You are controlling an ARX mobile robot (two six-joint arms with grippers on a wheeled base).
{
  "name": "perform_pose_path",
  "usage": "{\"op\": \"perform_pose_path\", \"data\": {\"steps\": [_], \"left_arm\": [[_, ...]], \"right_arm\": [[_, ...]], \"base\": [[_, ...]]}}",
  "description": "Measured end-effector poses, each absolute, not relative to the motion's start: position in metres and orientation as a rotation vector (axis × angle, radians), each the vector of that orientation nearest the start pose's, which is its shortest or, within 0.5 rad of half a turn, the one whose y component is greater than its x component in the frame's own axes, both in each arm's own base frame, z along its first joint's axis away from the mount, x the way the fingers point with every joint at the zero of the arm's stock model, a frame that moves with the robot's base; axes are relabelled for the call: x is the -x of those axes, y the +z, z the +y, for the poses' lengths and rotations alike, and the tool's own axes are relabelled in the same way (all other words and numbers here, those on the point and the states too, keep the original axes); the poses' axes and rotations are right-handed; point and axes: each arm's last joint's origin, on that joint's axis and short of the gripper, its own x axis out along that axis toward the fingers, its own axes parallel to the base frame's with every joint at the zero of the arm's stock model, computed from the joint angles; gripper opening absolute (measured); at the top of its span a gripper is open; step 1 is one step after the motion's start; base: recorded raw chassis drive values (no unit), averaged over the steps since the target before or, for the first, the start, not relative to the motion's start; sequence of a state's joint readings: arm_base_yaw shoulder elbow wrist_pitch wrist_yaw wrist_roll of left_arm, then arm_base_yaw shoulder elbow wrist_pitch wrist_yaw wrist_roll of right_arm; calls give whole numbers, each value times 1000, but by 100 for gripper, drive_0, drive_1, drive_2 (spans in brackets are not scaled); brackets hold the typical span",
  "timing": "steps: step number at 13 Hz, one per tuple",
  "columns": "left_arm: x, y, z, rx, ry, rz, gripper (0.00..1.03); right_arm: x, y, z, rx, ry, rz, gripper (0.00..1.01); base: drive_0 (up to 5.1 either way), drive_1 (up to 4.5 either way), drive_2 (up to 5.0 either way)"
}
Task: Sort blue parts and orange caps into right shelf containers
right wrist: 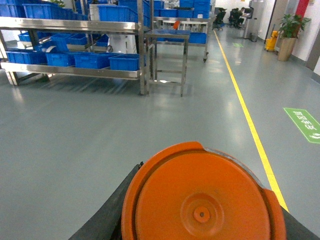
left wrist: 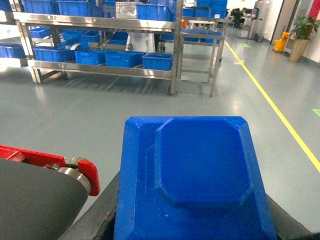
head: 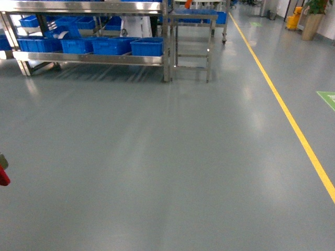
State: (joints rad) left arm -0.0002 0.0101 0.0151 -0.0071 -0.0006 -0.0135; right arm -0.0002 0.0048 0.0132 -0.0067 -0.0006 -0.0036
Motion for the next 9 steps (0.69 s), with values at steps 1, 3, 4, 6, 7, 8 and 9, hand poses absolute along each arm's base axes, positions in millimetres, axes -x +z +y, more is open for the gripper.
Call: {"op": "perform_pose_path", "data": {"steps": [1,3,4,6,7,8,9], "left_arm": [[-97,167,0,14,0,2,44],[-97,167,0,14,0,2,44],[-97,167,0,13,0,2,44],[-97,167,0,11,-1,2,44],[-97,167,0,11,-1,1,44],[-97,167,0,11,-1,3,44],[-97,167,0,11,-1,2,44]], "right_arm": [[-97,167,0,4,0,-2,45],[-97,167,0,4,0,-2,45],[-97,167,0,4,0,-2,45],[-97,167,0,4,0,-2,45],[-97,167,0,4,0,-6,45],[-97,167,0,4,0,-1,45],[-97,167,0,4,0,0,45]], "base": [[-155,-155,-155],[-159,-159,-159],[-160,-160,-160],[-14,406,-434],[0,434,-433],[0,434,-433],[-6,427,-439]]}}
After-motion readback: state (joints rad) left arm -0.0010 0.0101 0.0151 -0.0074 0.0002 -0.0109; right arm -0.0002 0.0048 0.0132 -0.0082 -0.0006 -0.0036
